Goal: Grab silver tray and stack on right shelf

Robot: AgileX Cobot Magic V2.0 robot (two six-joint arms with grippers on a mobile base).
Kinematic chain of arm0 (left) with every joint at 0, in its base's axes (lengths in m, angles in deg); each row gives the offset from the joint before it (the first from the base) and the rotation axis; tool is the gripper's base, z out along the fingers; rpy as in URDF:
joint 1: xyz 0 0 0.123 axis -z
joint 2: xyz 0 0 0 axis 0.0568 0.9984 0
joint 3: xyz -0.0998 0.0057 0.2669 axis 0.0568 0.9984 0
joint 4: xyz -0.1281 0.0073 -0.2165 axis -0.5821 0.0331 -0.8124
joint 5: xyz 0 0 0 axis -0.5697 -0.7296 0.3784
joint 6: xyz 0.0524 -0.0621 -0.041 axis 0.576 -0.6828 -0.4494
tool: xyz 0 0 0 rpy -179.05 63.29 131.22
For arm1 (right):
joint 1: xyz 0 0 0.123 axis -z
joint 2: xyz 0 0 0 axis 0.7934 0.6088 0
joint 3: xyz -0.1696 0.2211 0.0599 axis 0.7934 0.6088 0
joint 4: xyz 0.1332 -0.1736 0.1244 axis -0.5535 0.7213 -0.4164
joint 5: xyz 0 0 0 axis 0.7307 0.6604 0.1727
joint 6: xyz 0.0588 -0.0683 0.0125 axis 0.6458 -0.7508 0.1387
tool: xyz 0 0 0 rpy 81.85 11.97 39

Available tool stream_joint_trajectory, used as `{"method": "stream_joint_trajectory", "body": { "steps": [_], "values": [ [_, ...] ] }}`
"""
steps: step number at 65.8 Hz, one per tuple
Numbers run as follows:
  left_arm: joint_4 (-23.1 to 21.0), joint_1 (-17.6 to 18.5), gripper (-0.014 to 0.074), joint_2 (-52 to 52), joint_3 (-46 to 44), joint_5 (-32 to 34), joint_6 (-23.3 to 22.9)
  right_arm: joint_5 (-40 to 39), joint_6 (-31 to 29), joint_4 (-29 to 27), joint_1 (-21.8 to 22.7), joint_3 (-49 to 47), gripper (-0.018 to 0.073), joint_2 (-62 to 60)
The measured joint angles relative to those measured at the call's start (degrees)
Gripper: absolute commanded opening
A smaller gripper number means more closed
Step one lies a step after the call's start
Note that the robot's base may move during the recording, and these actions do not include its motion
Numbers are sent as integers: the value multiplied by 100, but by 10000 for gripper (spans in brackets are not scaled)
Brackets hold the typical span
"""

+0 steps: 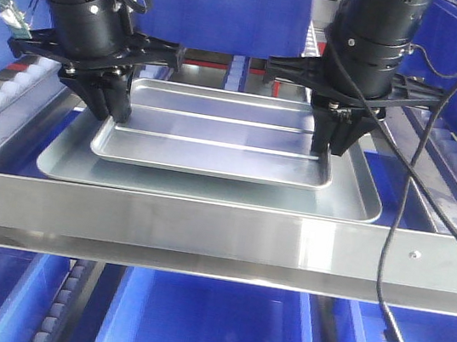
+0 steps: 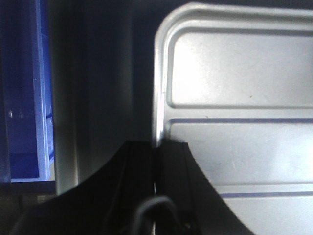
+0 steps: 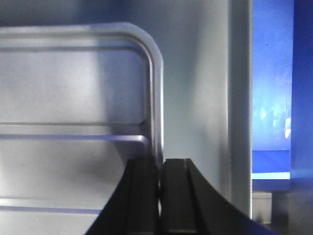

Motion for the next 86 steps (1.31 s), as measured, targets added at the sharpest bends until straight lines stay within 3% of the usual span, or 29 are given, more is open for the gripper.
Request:
{"method": "stream_joint_trajectory", "body": {
  "steps": [20, 31, 36, 44, 50, 54, 59, 63, 66, 71, 75, 86],
  "values": [
    [0, 0, -91, 0, 0, -3, 0, -17, 0, 0, 0, 0, 88, 0],
    [161, 0, -84, 0, 0, -3, 0, -72, 0, -22, 0, 0, 204, 0],
    [197, 0, 34, 0, 0, -3, 0, -96, 0, -24, 0, 0, 288, 0],
    [255, 0, 374, 10, 0, -30, 26, -152, 0, -24, 0, 0, 464, 0],
    [227, 0, 459, 38, 0, -18, 26, -155, 0, -24, 0, -8, 502, 0],
    [184, 0, 436, 51, 0, -18, 26, -165, 0, -24, 0, -8, 475, 0],
    [145, 0, 347, 51, -2, 17, 26, -165, 0, -24, 0, -33, 347, 0],
    [118, 0, 215, 51, -25, 18, 26, -112, 0, -24, 0, -91, 163, 0],
    [103, 0, 63, 51, -86, -67, 26, -47, 0, -24, 0, -187, 43, 0],
    [103, 0, -118, 51, -204, -249, 26, 49, 0, -24, 0, -345, 74, 0],
    [103, 0, -73, 51, -259, -320, 26, 78, 0, -24, 0, -412, 80, 0],
    [46, 0, -93, 51, -312, -516, 26, 144, 0, -24, 0, -459, 76, 0]
  ]
}}
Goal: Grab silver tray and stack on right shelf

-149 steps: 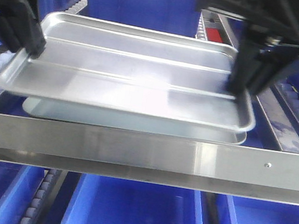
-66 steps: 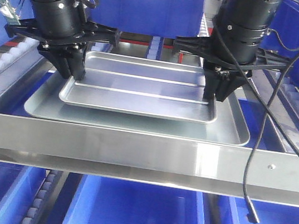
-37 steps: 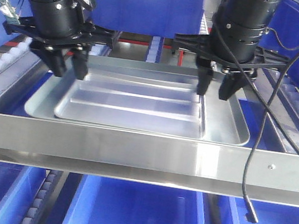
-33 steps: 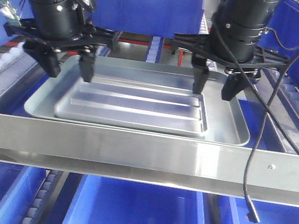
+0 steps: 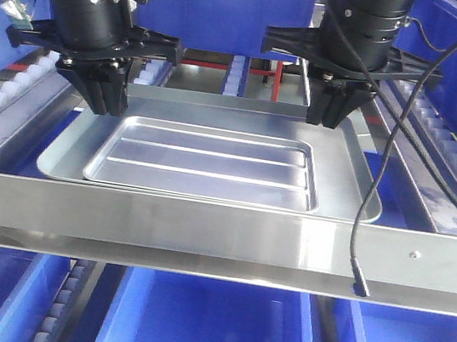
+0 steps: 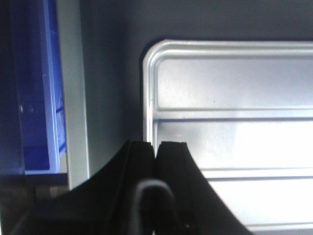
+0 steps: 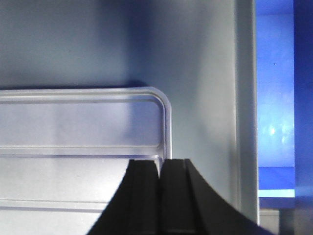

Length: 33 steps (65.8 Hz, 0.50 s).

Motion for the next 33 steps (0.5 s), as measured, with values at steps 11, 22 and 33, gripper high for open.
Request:
{"method": "stream_joint_trajectory", "body": {
  "steps": [11, 22, 33],
  "values": [
    [-390, -27, -92, -40, -58, -60, 0, 221, -13, 0, 0, -59, 50, -111],
    [-587, -27, -92, -609, 214, 519, 0, 221, -358, 21, -103, 61, 50, -716],
    [-659, -27, -92, -1692, 1115, 1370, 0, -611, -851, 115, -333, 791, 50, -1598]
  ]
}}
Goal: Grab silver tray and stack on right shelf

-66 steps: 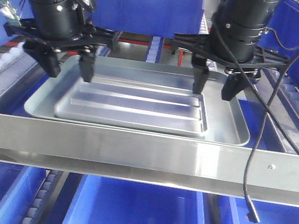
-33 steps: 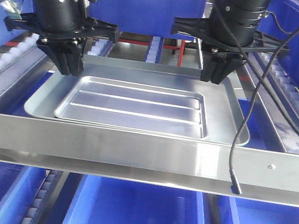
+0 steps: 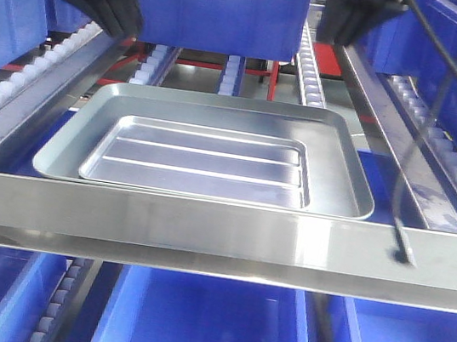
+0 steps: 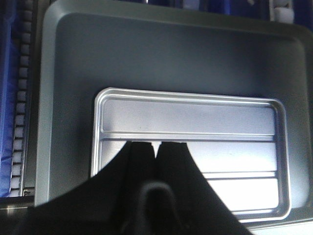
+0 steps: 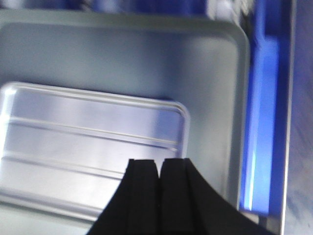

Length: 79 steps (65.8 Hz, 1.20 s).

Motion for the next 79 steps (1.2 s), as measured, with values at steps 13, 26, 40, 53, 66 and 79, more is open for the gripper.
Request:
{"method": "stream_joint_trajectory", "body": {
  "steps": [13, 26, 40, 53, 66, 79],
  "values": [
    [0, 0, -92, -1291, 1661, 873, 0, -1057, -569, 36, -187, 1527, 50, -1234],
    [0, 0, -88, -3009, 3677, 1921, 0, -2887, -649, 124, -189, 3640, 50, -2995],
    [903, 0, -90, -4933, 5498, 3376, 0, -4571, -662, 886, -189, 5784, 50, -4752],
    [1239, 0, -90, -6755, 6071, 3297, 0, -4632, -662, 1018, -189, 6609, 50, -6052],
    [1253, 0, -90, -7864, 6097, 2875, 0, -4642, -662, 1026, -189, 6671, 50, -6601],
    [1253, 0, -90, -8029, 6097, 2886, 0, -4646, -666, 1039, -189, 6671, 50, -6616]
  ]
}}
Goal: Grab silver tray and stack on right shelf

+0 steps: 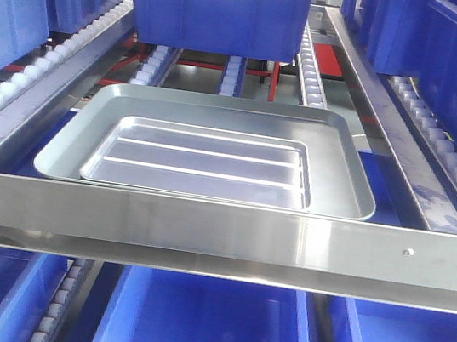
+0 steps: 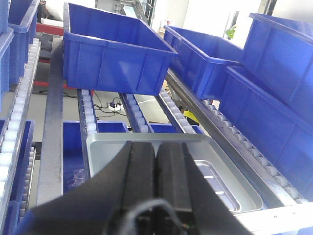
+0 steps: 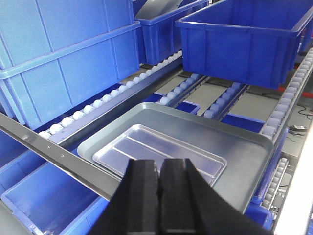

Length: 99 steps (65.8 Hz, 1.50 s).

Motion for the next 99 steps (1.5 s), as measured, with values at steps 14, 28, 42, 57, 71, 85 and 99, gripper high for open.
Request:
{"method": "stream_joint_trajectory", "body": {
  "steps": [14, 28, 42, 57, 71, 85, 99],
  "values": [
    [0, 0, -90, 0, 0, 0, 0, 0, 0, 0, 0, 0, 50, 0],
    [0, 0, -90, 0, 0, 0, 0, 264, 0, -95, 364, 60, 50, -378],
    [0, 0, -90, 0, 0, 0, 0, 313, -1066, -1610, 1889, 455, 50, -1441],
    [0, 0, -90, 0, 0, 0, 0, 377, -2121, -2490, 2290, 1457, 50, -2520],
    [0, 0, -91, 0, 14, 1, 0, 429, -2189, -2556, 2664, 1601, 50, -2791],
    [0, 0, -91, 0, 14, 1, 0, 645, -2189, -2580, 2675, 1601, 50, -2801],
    [0, 0, -91, 0, 14, 1, 0, 657, -2198, -2580, 2675, 1601, 50, -2801]
  ]
}}
